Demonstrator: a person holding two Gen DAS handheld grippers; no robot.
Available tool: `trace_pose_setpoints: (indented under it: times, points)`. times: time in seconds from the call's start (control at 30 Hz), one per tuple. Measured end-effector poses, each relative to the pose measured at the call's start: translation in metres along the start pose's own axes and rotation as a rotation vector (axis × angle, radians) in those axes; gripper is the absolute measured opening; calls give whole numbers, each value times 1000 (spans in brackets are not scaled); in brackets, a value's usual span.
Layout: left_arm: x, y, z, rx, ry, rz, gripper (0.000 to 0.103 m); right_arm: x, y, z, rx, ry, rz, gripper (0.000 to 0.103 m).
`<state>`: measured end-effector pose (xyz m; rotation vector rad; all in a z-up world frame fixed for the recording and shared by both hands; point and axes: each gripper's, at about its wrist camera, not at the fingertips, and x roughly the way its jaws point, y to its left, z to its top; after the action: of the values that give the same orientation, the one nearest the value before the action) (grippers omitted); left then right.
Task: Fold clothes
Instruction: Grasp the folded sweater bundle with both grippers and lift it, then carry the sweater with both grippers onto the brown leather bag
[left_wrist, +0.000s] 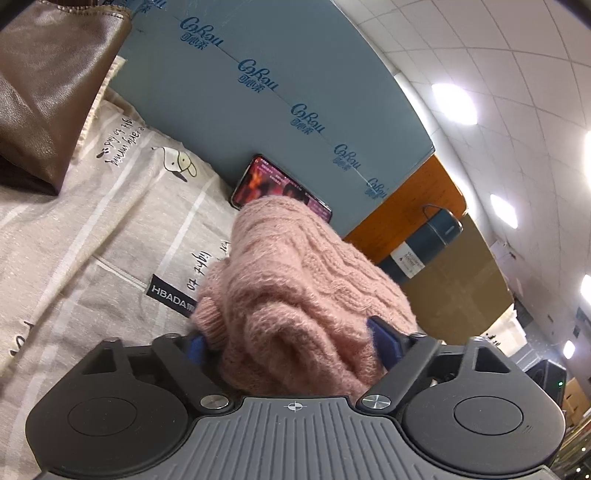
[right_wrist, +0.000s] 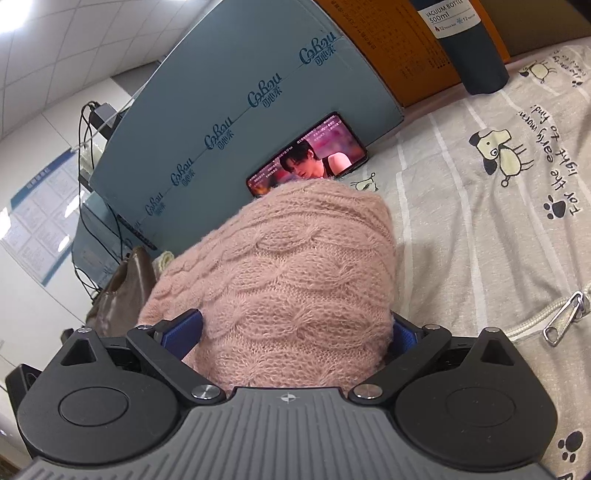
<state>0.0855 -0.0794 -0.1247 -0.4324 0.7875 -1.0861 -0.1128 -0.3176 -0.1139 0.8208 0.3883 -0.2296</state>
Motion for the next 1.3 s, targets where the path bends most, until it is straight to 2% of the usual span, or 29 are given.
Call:
trace_pose_setpoints:
  times: [0.17, 0.33, 0.43, 0.57, 0.63, 0.77, 0.93, 1.17, 1.3]
  points:
    - [3, 1, 0, 11, 15, -8, 59, 0, 1, -1, -5, -1, -10, 92]
    - [3, 0, -1, 17, 19, -19, 52, 1, 1, -2, -9, 4, -9, 82]
    - [2, -2, -1, 29, 13, -23, 49, 0, 1, -3, -6, 0, 1, 72]
    - [-9, -6, -2, 52, -26, -25, 48, -2, 5, -5, -32, -23, 38, 60]
    - [-18, -8, -1, 62, -54, -20, 48, -4, 11, -6, -54, -33, 73, 58]
    - [-51, -10, 4, 88, -159, 8, 48, -3, 33, -11, -78, -16, 135, 56]
    - [-107, -2, 13, 130, -342, 68, 48, 11, 88, -15, -155, 26, 224, 56]
    - [-177, 21, 39, 149, -585, 216, 48, 63, 182, -12, -303, 44, 398, 56]
    - [-197, 38, 59, 146, -659, 290, 48, 98, 226, -11, -344, 39, 453, 56]
